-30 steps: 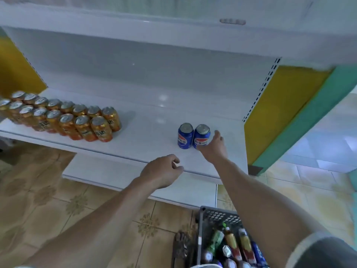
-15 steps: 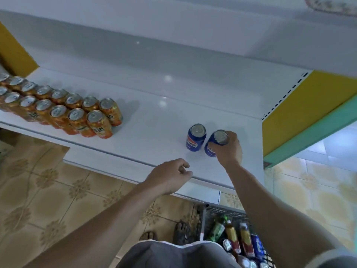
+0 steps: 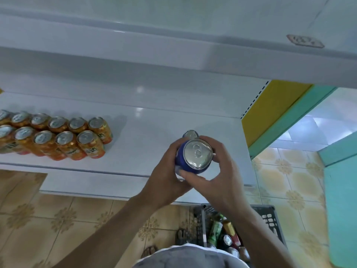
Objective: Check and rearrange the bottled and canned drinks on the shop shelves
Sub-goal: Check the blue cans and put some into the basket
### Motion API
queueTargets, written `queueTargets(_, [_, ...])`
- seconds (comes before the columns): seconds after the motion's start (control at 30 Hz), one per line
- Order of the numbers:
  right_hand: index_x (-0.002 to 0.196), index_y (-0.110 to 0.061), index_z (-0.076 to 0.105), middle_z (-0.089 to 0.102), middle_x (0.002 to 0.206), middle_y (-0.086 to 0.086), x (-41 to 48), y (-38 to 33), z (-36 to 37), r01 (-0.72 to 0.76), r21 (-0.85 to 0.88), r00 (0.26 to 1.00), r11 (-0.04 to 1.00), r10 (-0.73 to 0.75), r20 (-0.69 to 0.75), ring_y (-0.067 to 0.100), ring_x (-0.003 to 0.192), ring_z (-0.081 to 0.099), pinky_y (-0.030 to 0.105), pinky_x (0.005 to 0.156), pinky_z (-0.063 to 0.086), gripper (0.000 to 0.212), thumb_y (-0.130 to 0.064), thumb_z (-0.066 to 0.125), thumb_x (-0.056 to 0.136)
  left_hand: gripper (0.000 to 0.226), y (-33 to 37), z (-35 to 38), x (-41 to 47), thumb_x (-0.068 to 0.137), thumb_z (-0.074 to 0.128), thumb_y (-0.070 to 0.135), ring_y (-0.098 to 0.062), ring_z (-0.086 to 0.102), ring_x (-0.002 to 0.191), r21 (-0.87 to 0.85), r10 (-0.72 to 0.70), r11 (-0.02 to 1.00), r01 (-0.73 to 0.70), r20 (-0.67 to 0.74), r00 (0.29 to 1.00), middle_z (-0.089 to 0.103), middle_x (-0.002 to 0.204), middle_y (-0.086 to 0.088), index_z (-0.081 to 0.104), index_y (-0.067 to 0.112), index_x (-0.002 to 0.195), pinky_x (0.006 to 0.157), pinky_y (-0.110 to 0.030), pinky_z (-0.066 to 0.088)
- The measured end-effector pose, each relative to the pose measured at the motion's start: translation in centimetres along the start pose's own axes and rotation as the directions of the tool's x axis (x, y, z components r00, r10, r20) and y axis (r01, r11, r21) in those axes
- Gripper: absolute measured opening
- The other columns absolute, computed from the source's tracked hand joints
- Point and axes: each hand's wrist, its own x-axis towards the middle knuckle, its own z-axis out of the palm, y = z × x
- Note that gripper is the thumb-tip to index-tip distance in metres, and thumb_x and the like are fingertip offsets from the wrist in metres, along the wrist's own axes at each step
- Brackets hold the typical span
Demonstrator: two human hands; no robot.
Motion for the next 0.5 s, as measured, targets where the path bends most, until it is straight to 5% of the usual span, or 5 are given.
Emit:
queueTargets(0.23, [0.132,-0.021,0.057,0.058,0.126,-0.017,-0.1,-4.6,0.2,0.338,-0.154,0.935,0.928,-0.351,-0.06,0.002,0.12,0.053,0.01,0.099,0.039,0.069,-0.043,0.081,0.071,0.076,2.2,-2.0,-0.5,0.071,0.084,0.008,-0.01,0.054,0.123,-0.077,0.2,0.974,-0.214,-0.153,0.968,0.054,0.128,0.017,0.042,0.022,0.133,0.099,-0.021,0.047])
queueTargets(0.4, [0.131,-0.028,0.057,0.059,0.124,-0.022,-0.1,-5.5,0.8,0.314,-0.129,0.944,0.941,-0.324,-0.063,-0.002,0.119,0.054,0.006,0.096,0.038,0.069,-0.042,0.082,0.068,0.076,2.6,-3.0,-0.7,0.072,0.084,0.012,-0.01,0.053,0.125,-0.069,0.199,0.975,-0.211,-0.15,0.968,0.054,0.131,0.014,0.041,0.022,0.134,0.1,-0.016,0.044])
queueTargets(0.5, [0.122,-0.033,0.058,0.067,0.117,-0.019,-0.3,-5.7,1.1,0.147,0.116,0.986,0.982,-0.135,-0.101,0.007,0.114,0.063,0.017,0.092,0.049,0.065,-0.029,0.087,0.064,0.08,2.8,-4.0,-1.1,0.075,0.085,0.014,-0.007,0.05,0.13,-0.06,0.162,0.984,-0.168,-0.093,0.982,0.051,0.137,0.013,0.039,0.025,0.139,0.097,-0.014,0.046])
